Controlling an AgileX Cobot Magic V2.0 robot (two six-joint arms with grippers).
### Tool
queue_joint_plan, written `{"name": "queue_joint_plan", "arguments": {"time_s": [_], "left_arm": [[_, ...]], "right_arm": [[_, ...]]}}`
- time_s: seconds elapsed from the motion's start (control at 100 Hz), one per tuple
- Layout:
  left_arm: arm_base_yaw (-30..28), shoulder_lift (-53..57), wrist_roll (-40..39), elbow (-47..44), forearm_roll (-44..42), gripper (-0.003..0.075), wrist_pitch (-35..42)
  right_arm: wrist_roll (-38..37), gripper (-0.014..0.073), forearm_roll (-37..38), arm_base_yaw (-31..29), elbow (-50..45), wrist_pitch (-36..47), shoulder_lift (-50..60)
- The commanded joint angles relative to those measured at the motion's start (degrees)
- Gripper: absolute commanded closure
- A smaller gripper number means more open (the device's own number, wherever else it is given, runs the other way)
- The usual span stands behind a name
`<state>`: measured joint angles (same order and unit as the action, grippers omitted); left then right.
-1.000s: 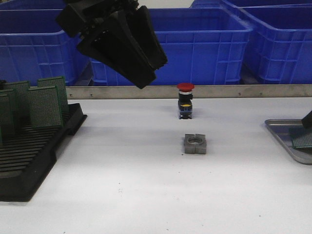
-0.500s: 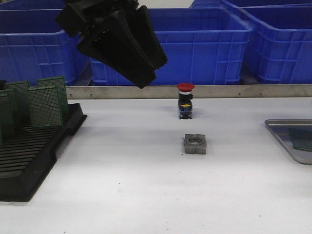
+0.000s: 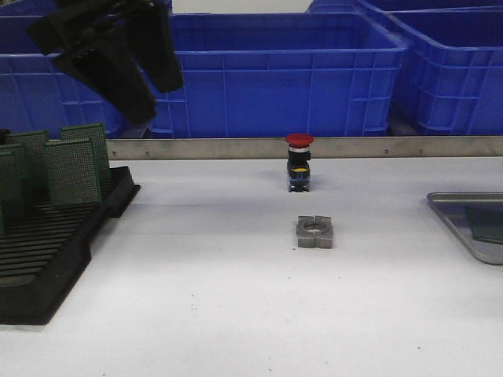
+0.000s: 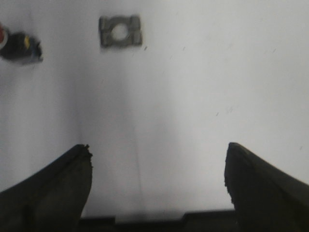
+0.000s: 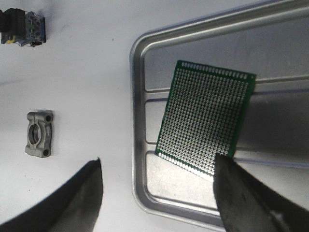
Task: Place circuit board on tray
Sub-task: 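Lower the left gripper onto another green board in the rack and grasp it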
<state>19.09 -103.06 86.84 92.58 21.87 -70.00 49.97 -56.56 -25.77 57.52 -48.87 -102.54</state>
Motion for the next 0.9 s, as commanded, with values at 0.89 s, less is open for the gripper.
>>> {"name": "queue_joint_plan", "arguments": {"time_s": [0.89], "left_arm": [[-12.21, -3.76, -1.23, 2.18, -8.24, 0.0186, 8.4]], "right_arm": [[0.05, 0.0085, -2.22, -0.16, 1.27, -2.19, 2.94]]}}
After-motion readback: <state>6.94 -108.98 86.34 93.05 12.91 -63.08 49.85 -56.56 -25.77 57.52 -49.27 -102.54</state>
